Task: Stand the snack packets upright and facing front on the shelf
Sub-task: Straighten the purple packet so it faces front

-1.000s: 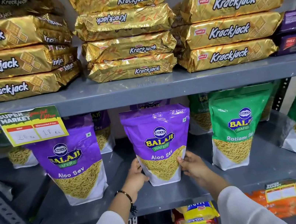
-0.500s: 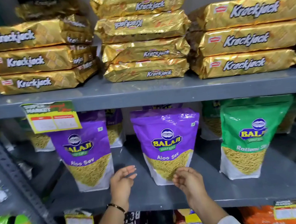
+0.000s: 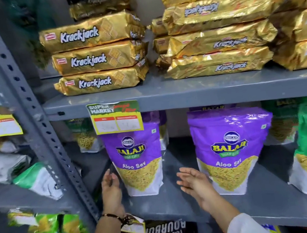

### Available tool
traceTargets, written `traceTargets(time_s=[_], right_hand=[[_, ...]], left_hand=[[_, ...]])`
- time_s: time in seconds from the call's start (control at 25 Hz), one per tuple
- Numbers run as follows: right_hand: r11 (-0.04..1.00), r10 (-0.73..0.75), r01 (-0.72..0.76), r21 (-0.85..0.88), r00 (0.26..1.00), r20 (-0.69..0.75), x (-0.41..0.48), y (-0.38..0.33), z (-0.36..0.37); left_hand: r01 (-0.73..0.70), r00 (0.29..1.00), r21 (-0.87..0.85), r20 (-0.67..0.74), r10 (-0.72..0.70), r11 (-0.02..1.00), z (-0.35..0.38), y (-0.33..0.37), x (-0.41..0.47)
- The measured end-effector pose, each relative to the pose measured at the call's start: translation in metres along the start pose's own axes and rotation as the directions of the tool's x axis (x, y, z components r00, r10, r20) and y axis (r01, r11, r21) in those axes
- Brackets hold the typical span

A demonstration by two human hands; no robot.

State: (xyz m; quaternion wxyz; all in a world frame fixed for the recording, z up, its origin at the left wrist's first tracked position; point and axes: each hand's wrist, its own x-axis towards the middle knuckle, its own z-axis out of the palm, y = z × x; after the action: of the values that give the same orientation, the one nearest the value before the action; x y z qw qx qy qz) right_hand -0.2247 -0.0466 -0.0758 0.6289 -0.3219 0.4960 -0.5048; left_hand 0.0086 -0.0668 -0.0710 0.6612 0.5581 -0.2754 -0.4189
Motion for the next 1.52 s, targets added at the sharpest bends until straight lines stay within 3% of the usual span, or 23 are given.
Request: traceTargets(time_s=[0.12,0.2,0.28,0.6,1.36,1.44,1.52], right_hand=[[0.999,-0.017,0.018,-0.048,1.0,0.022,0.023,0.005,0.032],[0.998,-0.01,0.012,-0.064,1.0,0.03,0.033,0.01,0.045],[0.995,-0.01,0.016,-0.097,0.998,0.065,0.039,0.016,0.056],[0.989,-0.078,0.087,-0.118,0.994,0.072,0.049,0.018,0.076],[0.994,-0.071,0.075,-0.078,0.996,0.055,0.043,0.017,0.087],[0.995,-0.09,0.09,-0.051,0.996,-0.001,0.042,0.015,0.086],[0.995,-0.104,0.104,-0.007,0.981,-0.165,0.039,0.015,0.08]], left_hand=[[0.063,0.982,-0.005,0.18,-0.061,0.998,-0.005,0.005,0.025],[0.128,0.933,0.045,0.333,-0.135,0.991,-0.007,0.003,0.033],[0.163,0.907,0.079,0.38,-0.181,0.983,-0.008,-0.002,0.04],[0.195,0.88,0.06,0.431,-0.202,0.979,-0.006,-0.008,0.062],[0.185,0.874,0.041,0.451,-0.183,0.982,-0.013,0.002,0.06],[0.145,0.903,0.015,0.407,-0.138,0.989,-0.014,0.001,0.058],[0.051,0.963,-0.002,0.266,-0.049,0.999,-0.015,-0.003,0.049]])
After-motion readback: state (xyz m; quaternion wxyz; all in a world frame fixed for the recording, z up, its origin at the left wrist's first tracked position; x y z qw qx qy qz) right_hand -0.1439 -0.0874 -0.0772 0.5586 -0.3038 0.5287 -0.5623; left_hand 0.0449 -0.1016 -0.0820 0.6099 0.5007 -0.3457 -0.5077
